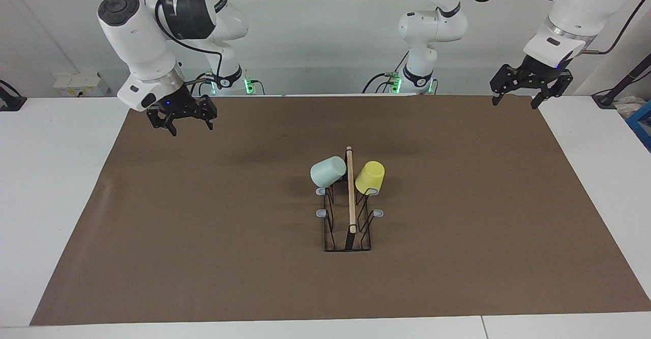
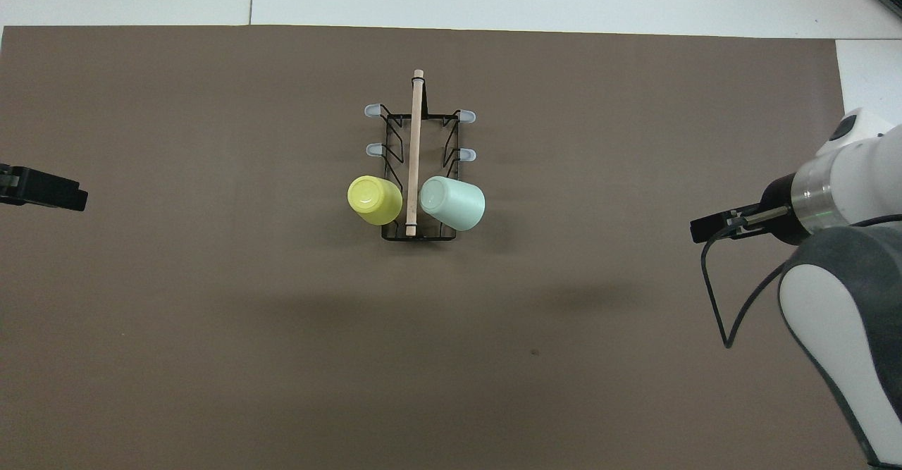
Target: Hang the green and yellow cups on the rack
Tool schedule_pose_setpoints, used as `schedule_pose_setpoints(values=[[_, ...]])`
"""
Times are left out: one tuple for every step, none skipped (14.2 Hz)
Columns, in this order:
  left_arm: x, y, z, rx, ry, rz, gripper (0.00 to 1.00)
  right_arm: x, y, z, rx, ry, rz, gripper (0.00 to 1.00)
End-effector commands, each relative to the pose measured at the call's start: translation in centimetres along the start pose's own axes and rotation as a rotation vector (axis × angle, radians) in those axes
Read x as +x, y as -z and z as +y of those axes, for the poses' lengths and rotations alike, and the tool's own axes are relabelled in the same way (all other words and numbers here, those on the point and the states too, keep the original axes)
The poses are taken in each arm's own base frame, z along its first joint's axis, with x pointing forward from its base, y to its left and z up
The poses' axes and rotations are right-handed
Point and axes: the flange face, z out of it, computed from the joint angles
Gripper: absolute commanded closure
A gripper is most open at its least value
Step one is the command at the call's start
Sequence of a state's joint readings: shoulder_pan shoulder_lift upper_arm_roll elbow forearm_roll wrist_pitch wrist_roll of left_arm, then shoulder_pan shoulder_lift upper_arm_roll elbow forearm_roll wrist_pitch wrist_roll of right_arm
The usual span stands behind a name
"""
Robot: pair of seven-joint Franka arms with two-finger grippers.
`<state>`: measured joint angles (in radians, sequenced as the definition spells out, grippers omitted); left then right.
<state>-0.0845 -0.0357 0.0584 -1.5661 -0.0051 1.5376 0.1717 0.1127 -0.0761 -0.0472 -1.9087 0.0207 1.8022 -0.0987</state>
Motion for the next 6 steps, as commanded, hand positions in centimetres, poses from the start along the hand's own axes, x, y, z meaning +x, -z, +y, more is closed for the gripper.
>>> schedule_pose_setpoints(values=[[-1.08,0.19,-0.23,0.017,0.013,-0.004,0.0,2.21,-0.95,-0.2,-0.032,-0.016,-0.011,0.0],[-1.08,0.19,-0.23,0.017,0.013,-0.004,0.0,2.72,-1.38,-0.07,-0.032,-0.039,-0.016,0.0],[-1.08,0.11,-0.15,0.017,0.011,-0.007,0.0,2.75,-1.57,0.11,-0.032,-0.058,-0.016,0.0],[-1.1,0.16,-0.15,0.017,0.01,-0.007,0.0,2.65,-1.77,0.11,-0.032,-0.069,-0.025,0.0],[-1.1,0.15,-0.06,0.016,0.01,-0.008,0.0,2.56,-1.87,0.27,-0.032,-0.093,-0.031,0.0],[-1.08,0.16,-0.07,0.017,0.008,-0.007,0.0,2.51,-1.88,0.11,-0.034,-0.101,-0.032,0.0]])
